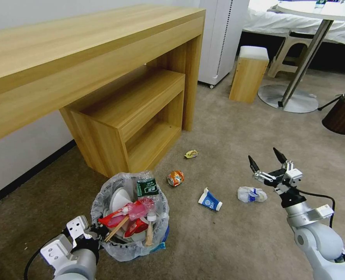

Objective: Pick up the trash bin and place the garbage on the floor into it.

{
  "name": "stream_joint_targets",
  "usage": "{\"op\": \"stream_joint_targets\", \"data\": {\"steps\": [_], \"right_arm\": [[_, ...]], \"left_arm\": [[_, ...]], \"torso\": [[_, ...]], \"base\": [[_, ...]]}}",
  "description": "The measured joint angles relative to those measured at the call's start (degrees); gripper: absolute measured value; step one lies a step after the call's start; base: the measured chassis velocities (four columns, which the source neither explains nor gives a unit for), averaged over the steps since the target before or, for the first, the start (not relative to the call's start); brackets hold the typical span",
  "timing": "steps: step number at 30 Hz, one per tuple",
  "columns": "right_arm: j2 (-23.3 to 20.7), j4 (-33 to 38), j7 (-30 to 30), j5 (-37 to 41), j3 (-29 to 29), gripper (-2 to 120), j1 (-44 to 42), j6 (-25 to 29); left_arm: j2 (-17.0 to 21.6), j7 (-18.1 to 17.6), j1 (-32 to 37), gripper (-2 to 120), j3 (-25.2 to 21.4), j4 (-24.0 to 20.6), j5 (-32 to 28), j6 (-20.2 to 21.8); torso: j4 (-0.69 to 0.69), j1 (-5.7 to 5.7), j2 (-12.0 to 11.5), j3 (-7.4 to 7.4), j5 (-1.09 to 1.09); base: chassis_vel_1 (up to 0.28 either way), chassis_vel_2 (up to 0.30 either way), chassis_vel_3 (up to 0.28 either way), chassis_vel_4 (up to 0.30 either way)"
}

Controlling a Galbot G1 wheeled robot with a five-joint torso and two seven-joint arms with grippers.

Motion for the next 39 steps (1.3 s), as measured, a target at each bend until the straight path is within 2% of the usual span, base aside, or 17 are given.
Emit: {"op": "stream_joint_targets", "data": {"steps": [14,23,26,27,28,31,32,33,34,35,37,38,39], "right_arm": [[-0.19,-2.77,1.27,-0.33,-3.18,100,2.05,0.35],[-1.02,-3.77,4.66,-3.06,-5.58,100,2.28,-3.45],[-2.05,-3.82,7.53,-3.12,-7.52,100,2.31,-11.96],[-2.54,-3.82,9.16,-2.14,-8.67,100,2.74,-18.19],[-2.54,-3.82,9.16,-2.14,-8.67,100,2.74,-18.19],[-2.87,-4.31,14.39,0.36,-10.65,100,4.45,-31.88],[-2.86,-4.81,15.49,0.92,-11.14,100,5.04,-34.89],[-2.86,-4.81,15.49,0.92,-11.14,100,5.04,-34.89],[-2.72,-5.78,16.6,1.53,-11.77,100,6.0,-39.14],[-2.72,-5.78,16.6,1.53,-11.77,100,6.0,-39.14],[-1.73,-8.73,18.36,3.48,-13.98,100,8.25,-47.74],[-1.03,-10.54,19.06,3.64,-15.01,100,9.27,-50.04],[-1.03,-10.54,19.06,3.64,-15.01,100,9.27,-50.04]], "left_arm": [[-0.38,-1.57,-0.32,1,-4.13,1.01,1.16,-0.6],[-0.84,-2.37,-0.63,1,-6.26,2.16,0.83,-0.46],[-0.97,-2.44,-0.5,1,-6.6,2.3,0.8,-0.57],[-1.07,-2.47,-0.32,1,-6.43,2.12,0.82,-0.61],[-1.07,-2.47,-0.32,1,-6.43,2.12,0.82,-0.61],[-1.19,-2.5,0.17,1,-6.13,1.54,0.93,-0.75],[-1.22,-2.51,0.36,1,-6.04,1.38,0.97,-0.79],[-1.22,-2.51,0.36,1,-6.04,1.38,0.97,-0.79],[-1.23,-2.52,0.58,1,-5.99,1.18,0.99,-0.84],[-1.23,-2.52,0.58,1,-5.99,1.18,0.99,-0.84],[-1.22,-2.64,0.87,1,-5.94,0.6,1.03,-0.91],[-1.18,-2.75,0.84,1,-5.96,0.41,1.04,-0.92],[-1.18,-2.75,0.84,1,-5.96,0.41,1.04,-0.92]], "torso": [[0.0,0.01,0.0,0.03,-0.01],[0.0,0.0,0.0,0.0,0.0],[-0.01,0.0,0.0,-0.01,-0.01],[0.0,0.0,0.0,0.0,0.0],[0.0,0.0,0.0,0.0,0.0],[0.0,0.0,0.0,0.0,0.0],[0.0,0.0,0.0,0.0,-0.01],[0.0,0.0,0.0,0.0,-0.01],[0.0,0.0,0.0,0.0,0.0],[0.0,0.0,0.0,0.0,0.0],[0.01,0.0,0.0,0.0,0.0],[0.0,0.0,0.0,0.0,0.0],[0.0,0.0,0.0,0.0,0.0]], "base": [[-0.103,0.098,0.101,-0.101],[-0.018,0.023,0.02,-0.021],[0.0,0.0,0.0,0.0],[0.0,0.0,0.0,0.0],[0.0,0.0,0.0,0.0],[0.0,0.0,0.0,0.0],[0.0,0.0,0.0,0.0],[0.0,0.0,0.0,0.0],[0.0,0.0,0.0,0.0],[0.0,0.0,0.0,0.0],[0.0,0.0,0.0,0.0],[0.0,0.0,0.0,0.0],[0.0,0.0,0.0,0.0]]}}
